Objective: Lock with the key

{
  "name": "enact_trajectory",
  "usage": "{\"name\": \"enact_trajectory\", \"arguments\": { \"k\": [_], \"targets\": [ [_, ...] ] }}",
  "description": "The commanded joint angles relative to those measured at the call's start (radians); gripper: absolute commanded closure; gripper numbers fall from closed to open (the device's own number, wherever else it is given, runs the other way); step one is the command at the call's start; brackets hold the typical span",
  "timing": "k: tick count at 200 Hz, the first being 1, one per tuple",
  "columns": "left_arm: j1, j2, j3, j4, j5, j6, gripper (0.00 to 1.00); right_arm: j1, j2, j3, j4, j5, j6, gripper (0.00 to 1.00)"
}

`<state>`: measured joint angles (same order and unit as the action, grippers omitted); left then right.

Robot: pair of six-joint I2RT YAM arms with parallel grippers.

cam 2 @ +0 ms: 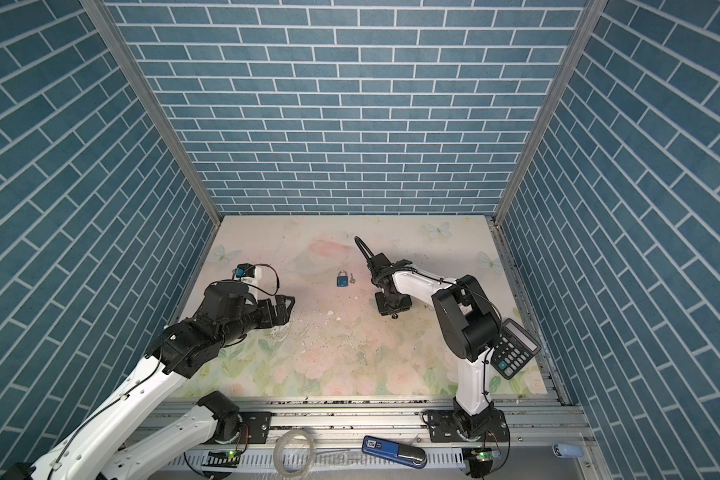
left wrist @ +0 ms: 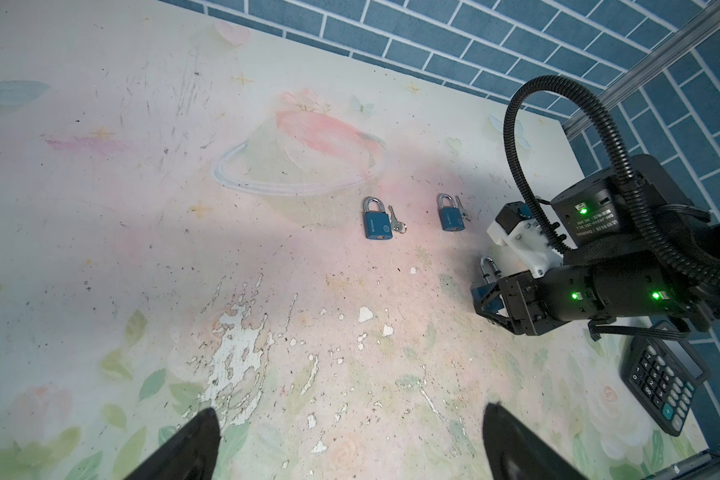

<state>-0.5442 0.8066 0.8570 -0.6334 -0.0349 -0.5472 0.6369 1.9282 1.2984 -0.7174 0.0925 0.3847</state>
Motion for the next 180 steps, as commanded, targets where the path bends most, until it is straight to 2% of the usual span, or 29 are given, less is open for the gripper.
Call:
{"name": "enact_trajectory", "arguments": {
  "k": [1, 26, 54, 76, 127, 157, 180],
  "targets": [
    [0.007, 0.009, -0.014, 0.008, 0.035, 0.016, 0.01, 0.007, -0.046, -0.017, -0.035, 0.022, -0.064, 0.84],
    [0.008, 0.024, -0.018, 0.016, 0.049, 0.034, 0.02, 0.011, -0.129, -0.018, -0.016, 0.017, -0.17, 0.94],
    [0.009, 0.061, -0.002, 0.028, 0.064, 0.067, 0.02, 0.012, -0.247, -0.005, -0.018, -0.016, -0.269, 0.97],
    [0.01, 0.108, 0.034, 0.057, 0.123, 0.092, 0.03, 0.013, -0.318, 0.01, -0.043, -0.079, -0.328, 0.98],
    [0.01, 0.226, 0.102, 0.18, 0.239, 0.171, 0.06, 0.057, -0.395, 0.077, -0.15, -0.219, -0.366, 1.0],
    [0.01, 0.298, 0.123, 0.283, 0.327, 0.198, 0.06, 0.111, -0.398, 0.134, -0.221, -0.221, -0.377, 1.0],
    [0.011, 0.343, 0.128, 0.339, 0.322, 0.211, 0.06, 0.139, -0.419, 0.153, -0.234, -0.229, -0.374, 1.0]
  ]
}}
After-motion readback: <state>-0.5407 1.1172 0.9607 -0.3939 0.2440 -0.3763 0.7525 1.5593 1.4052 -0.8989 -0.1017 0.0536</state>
